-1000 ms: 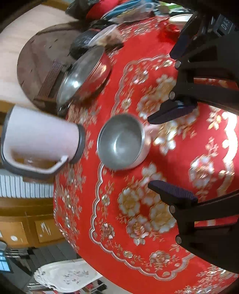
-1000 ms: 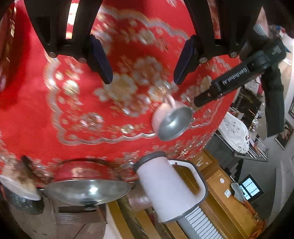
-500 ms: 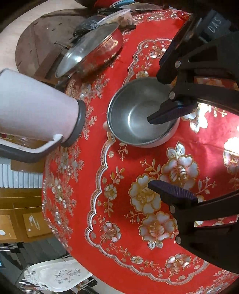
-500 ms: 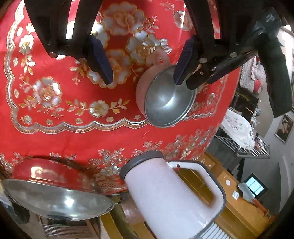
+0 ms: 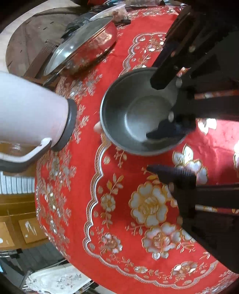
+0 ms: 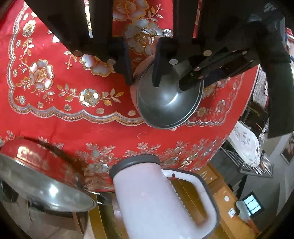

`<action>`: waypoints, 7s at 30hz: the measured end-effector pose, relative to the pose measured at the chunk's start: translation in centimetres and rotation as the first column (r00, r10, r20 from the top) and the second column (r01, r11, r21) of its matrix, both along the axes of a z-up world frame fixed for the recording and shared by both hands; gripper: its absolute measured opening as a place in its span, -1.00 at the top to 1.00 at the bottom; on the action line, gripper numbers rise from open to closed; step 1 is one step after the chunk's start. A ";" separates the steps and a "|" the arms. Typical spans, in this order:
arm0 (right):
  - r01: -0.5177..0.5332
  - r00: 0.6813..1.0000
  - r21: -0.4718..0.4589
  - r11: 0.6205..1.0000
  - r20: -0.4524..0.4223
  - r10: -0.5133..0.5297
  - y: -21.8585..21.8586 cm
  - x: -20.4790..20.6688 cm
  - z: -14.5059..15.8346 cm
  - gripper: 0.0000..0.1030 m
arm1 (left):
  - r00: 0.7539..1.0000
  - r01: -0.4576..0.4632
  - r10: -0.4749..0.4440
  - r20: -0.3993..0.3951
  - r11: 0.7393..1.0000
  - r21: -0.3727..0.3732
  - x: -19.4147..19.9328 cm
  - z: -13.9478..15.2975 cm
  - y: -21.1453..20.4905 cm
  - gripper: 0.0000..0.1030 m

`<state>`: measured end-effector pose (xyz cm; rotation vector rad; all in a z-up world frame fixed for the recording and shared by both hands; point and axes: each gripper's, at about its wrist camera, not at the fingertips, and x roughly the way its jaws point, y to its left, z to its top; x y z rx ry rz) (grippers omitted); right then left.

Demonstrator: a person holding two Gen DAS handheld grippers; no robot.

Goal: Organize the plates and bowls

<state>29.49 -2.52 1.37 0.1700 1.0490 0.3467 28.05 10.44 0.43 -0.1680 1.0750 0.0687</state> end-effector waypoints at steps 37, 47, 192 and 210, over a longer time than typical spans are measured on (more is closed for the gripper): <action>0.120 0.991 -0.005 0.993 0.066 -0.119 -13.9 -14.0 6.9 0.63 | 0.962 0.268 -0.264 0.072 0.962 -0.052 -11.1 6.8 -13.9 0.75; 0.233 0.968 -0.019 0.972 0.104 -0.230 -22.5 -18.6 9.5 0.63 | 0.916 0.398 -0.393 0.086 0.916 -0.056 -13.8 8.5 -22.9 0.75; 0.614 0.733 -0.124 0.780 0.456 -0.505 -27.8 -33.3 4.8 -0.99 | 0.843 0.346 -0.371 0.390 0.929 0.134 -25.5 4.9 -25.6 -0.52; 0.620 0.725 -0.102 0.778 0.455 -0.517 -28.0 -33.7 4.7 -0.99 | 0.833 0.358 -0.394 0.390 0.919 0.165 -25.9 5.0 -26.1 -0.52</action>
